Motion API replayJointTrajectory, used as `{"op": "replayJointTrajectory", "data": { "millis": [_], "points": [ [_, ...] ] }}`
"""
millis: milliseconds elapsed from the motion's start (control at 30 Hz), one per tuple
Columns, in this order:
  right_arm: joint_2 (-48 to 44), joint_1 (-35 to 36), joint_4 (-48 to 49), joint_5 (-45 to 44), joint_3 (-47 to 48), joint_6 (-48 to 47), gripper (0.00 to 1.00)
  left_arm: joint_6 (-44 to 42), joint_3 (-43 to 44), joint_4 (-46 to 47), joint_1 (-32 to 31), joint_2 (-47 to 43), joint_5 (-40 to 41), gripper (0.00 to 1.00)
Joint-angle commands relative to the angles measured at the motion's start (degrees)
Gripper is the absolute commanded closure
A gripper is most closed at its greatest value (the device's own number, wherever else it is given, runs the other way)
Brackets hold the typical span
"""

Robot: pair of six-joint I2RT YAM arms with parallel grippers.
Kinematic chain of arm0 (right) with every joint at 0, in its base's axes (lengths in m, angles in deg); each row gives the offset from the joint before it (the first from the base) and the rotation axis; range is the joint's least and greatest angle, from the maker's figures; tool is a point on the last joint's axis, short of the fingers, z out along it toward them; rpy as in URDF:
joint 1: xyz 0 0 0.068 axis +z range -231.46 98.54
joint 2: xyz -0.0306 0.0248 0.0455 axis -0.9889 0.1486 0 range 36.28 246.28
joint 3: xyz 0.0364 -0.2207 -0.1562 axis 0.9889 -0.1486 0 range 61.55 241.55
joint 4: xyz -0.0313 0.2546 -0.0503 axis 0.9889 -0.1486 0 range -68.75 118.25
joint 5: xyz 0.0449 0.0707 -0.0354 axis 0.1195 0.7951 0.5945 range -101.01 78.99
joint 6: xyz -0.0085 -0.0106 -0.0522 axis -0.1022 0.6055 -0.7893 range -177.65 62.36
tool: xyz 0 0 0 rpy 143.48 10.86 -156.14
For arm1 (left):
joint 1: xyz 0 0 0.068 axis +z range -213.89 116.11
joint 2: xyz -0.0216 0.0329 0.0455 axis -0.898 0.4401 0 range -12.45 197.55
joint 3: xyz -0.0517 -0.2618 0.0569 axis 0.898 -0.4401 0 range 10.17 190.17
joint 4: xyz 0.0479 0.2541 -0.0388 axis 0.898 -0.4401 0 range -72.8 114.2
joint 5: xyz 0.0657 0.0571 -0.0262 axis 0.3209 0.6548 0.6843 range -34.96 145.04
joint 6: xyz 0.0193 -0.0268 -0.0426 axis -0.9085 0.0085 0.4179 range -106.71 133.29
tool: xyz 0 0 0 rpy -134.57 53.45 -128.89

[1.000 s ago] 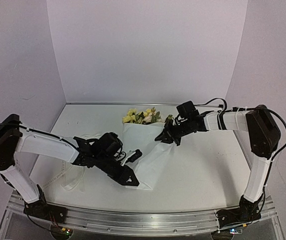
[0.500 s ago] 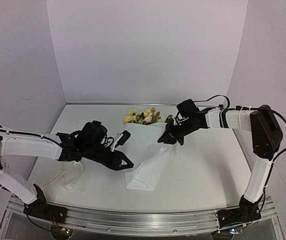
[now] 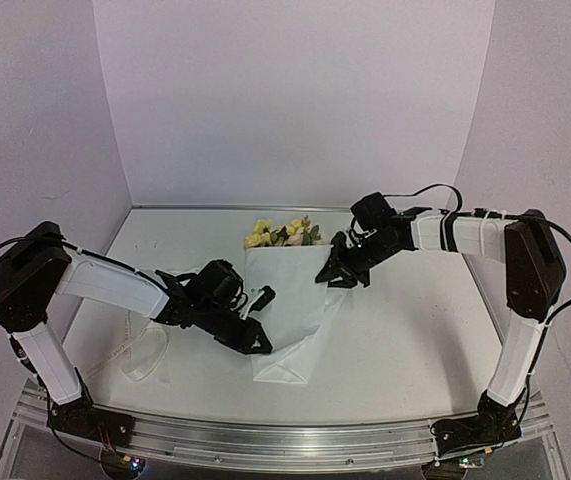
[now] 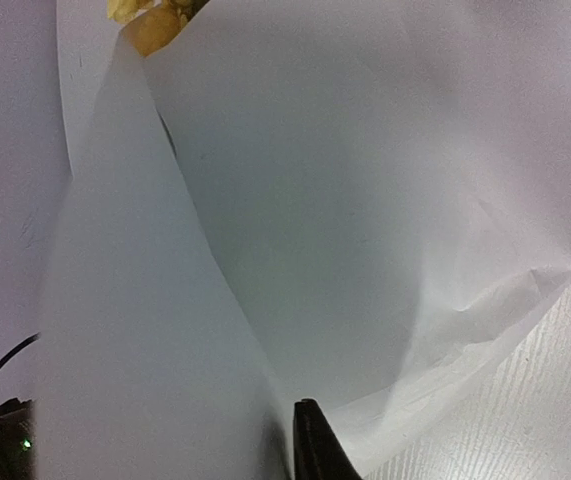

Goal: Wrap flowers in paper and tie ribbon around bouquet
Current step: Adjust the folded bouquet at the center of the board.

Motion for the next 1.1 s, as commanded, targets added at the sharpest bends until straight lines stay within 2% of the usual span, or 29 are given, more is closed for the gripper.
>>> {"op": "replayJointTrajectory", "data": {
  "millis": [0,133,267,333,467,600,1067],
  "points": [
    [-7.7,2.3,-6.6,-4.3,-2.1,-4.2,0.75,-1.6,2.9,1.0,-0.6,0.5,-2.7,0.88],
    [-12.5,4.9,-8.9,-6.7,-6.2,-4.5,0.66,-1.3,2.4,1.5,-0.8,1.1,-3.4,0.88],
    [-15.1,8.3,-10.3,-7.8,-8.6,-4.3,0.62,-1.3,2.2,1.8,-1.2,2.0,-4.8,0.88],
    [-14.4,9.7,-9.7,-6.6,-8.7,-3.5,0.65,-1.2,2.1,2.2,-1.4,2.1,-5.1,0.88],
    [-11.0,12.3,-7.9,-4.1,-7.0,-2.1,0.78,-0.8,1.9,2.4,-1.8,2.4,-5.4,0.88],
    [-8.4,13.5,-4.2,-2.2,-7.0,1.5,0.86,-0.6,1.8,2.4,-2.3,2.6,-5.9,0.88],
    [-1.0,17.5,7.2,-1.4,-12.2,9.6,0.89,-0.3,0.7,4.3,-2.6,3.2,-6.3,0.88]
  ]
}}
